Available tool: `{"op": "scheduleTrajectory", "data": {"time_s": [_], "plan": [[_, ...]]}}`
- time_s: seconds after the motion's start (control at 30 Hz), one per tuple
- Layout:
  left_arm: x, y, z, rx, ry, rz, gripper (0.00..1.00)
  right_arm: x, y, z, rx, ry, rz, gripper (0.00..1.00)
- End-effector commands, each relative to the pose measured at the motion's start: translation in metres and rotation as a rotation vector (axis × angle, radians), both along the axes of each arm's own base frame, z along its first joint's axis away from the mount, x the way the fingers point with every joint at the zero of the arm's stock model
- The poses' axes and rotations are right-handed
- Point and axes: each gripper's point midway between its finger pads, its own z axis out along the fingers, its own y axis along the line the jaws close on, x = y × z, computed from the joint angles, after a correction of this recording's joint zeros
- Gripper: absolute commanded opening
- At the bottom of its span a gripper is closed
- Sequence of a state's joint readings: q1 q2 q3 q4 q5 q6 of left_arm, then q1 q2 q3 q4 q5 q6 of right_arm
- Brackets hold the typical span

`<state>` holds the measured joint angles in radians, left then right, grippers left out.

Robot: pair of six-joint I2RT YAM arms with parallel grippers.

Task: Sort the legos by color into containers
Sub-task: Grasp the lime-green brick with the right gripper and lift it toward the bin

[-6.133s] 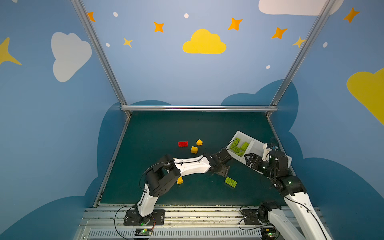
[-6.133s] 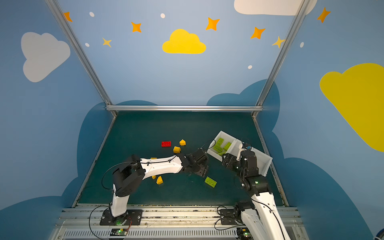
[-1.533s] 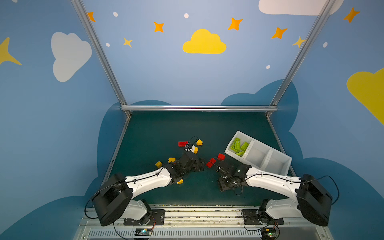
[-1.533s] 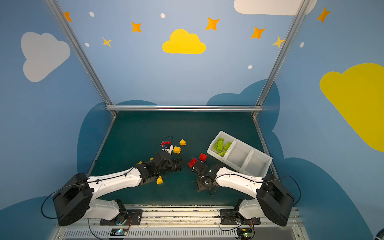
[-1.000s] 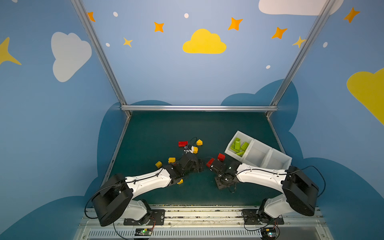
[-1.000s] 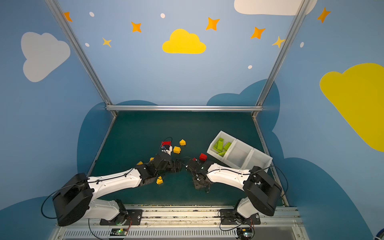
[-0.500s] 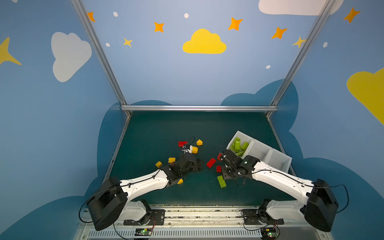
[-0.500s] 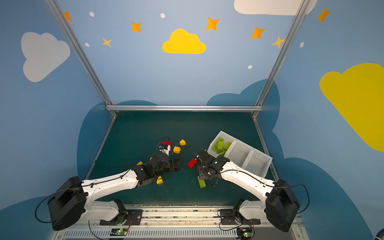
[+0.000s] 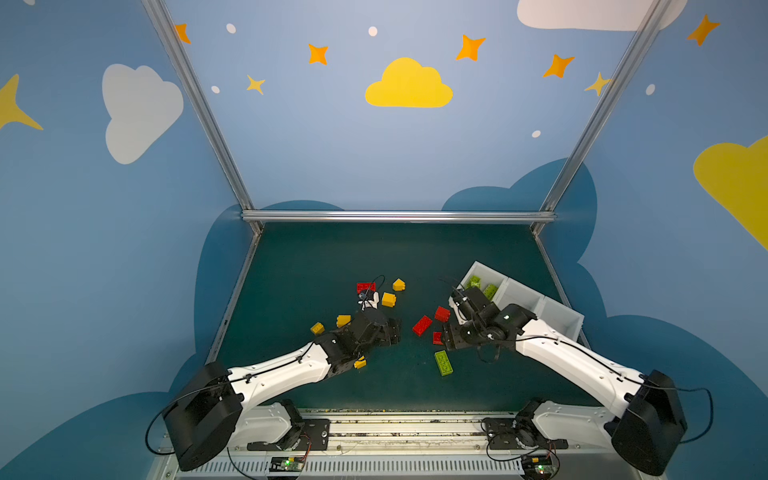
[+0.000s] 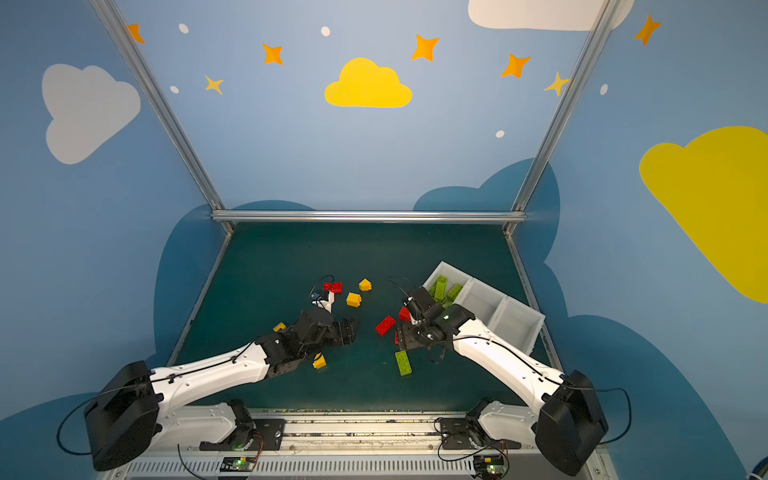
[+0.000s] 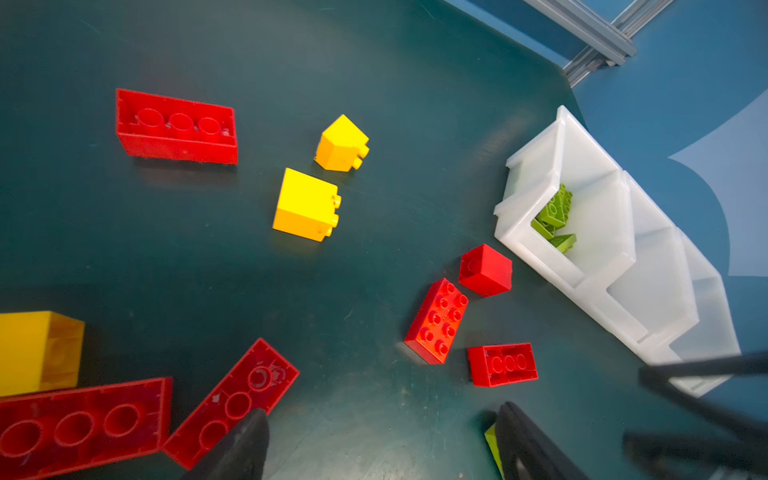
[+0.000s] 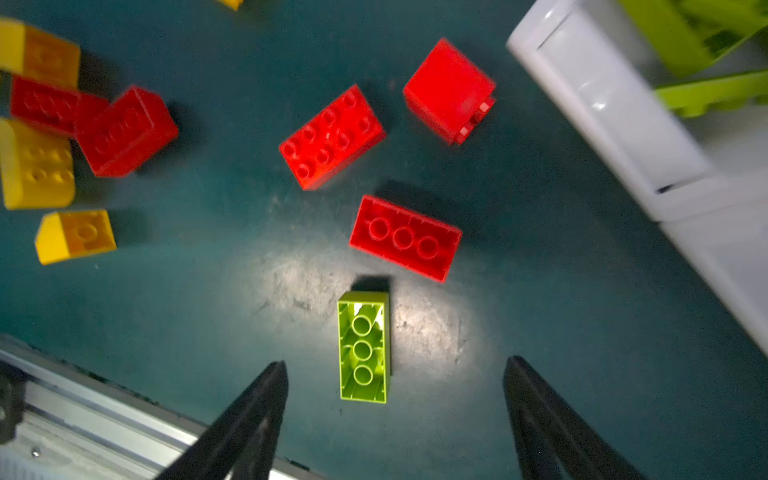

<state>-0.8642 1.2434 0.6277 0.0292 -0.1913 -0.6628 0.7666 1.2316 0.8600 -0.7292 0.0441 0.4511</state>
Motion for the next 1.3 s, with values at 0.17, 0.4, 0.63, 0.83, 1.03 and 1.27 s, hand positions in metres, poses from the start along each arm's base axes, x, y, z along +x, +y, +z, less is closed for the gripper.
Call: {"op": "scheduleTrajectory", "data": {"time_s": [0.17, 0.4, 0.63, 0.83, 1.03, 1.27], "plan": [[0.0, 0.009, -0.002, 0.024, -0.005, 0.026, 0.85, -0.023, 0.019, -0.047, -0.065, 0.095, 0.045, 0.84], [-0.001, 0.014, -0.001, 0.029, -0.009, 0.037, 0.85, -0.03, 0.031, -0.077, -0.13, 0.188, 0.071, 0.63], [0.0, 0.017, -0.001, 0.031, -0.012, 0.044, 0.85, -0.028, 0.031, -0.074, -0.156, 0.171, 0.072, 0.29], [0.0, 0.015, -0.005, 0.033, -0.003, 0.039, 0.85, -0.012, 0.029, -0.047, -0.145, 0.109, 0.047, 0.22], [-0.002, 0.018, -0.004, 0.031, -0.007, 0.043, 0.85, 0.027, 0.017, -0.004, -0.052, 0.044, -0.021, 0.22], [-0.003, 0.023, -0.009, 0.036, -0.001, 0.055, 0.85, 0.095, -0.023, 0.048, 0.028, -0.082, -0.205, 0.22]]}}
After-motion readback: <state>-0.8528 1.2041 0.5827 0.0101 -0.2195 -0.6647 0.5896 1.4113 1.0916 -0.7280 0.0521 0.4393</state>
